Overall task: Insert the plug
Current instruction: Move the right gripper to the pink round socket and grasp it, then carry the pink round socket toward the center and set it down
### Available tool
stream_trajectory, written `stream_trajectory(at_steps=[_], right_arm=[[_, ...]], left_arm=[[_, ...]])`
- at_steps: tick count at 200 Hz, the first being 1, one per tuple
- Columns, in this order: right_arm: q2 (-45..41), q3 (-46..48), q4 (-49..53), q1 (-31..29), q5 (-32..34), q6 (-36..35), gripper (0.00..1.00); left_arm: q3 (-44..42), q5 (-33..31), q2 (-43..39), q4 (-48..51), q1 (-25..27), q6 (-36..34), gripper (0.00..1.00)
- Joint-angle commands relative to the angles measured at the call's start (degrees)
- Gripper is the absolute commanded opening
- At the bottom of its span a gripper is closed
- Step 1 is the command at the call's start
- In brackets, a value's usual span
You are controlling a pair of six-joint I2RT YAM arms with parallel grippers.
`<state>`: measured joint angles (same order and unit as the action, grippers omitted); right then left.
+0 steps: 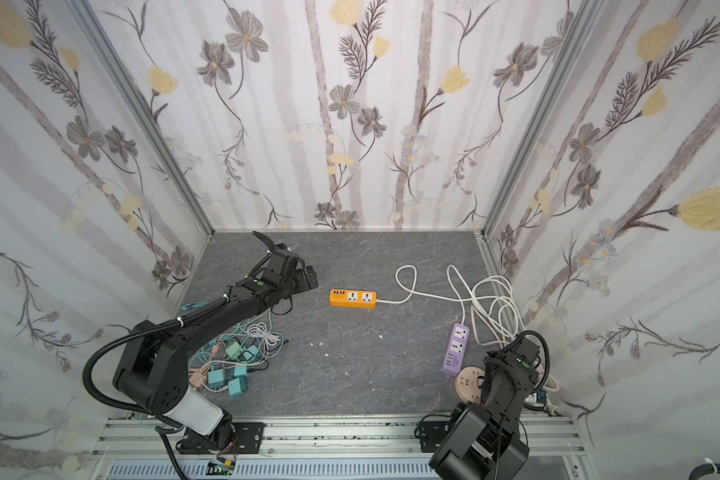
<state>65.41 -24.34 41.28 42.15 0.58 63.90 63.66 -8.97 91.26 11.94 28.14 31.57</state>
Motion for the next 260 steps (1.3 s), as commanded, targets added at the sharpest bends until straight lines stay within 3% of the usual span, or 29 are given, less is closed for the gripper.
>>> stream_trajectory(at_steps=[1, 30, 74, 160, 260], right_arm=[[1.6, -0.1, -7.2, -0.1, -7.6, -3.4, 0.99], [2.4, -1.5, -9.0, -2.1, -10.6, -6.6, 0.98], [5.8, -4.5, -9.8, -12.0, -11.1, -6.0, 0.97], [11.3, -5.5, -10.0, -32.9, -10.0, 4.0, 0.99], [20.1, -11.8, -12.4, -60.0, -7.8, 21.7, 0.99]], left_arm=[[0.8, 0.0, 0.6, 0.2, 0.1, 0.7, 1.00], [1.0, 0.3, 1.4, 0.2, 0.1, 0.9, 1.00], [0.2, -0.3, 1.0, 0.2, 0.1, 0.8, 1.00], [-2.3, -2.6, -0.9, 0.6, 0.0, -0.8, 1.00], [-4.2, -4.0, -2.5, 0.2, 0.1, -1.5, 1.00]])
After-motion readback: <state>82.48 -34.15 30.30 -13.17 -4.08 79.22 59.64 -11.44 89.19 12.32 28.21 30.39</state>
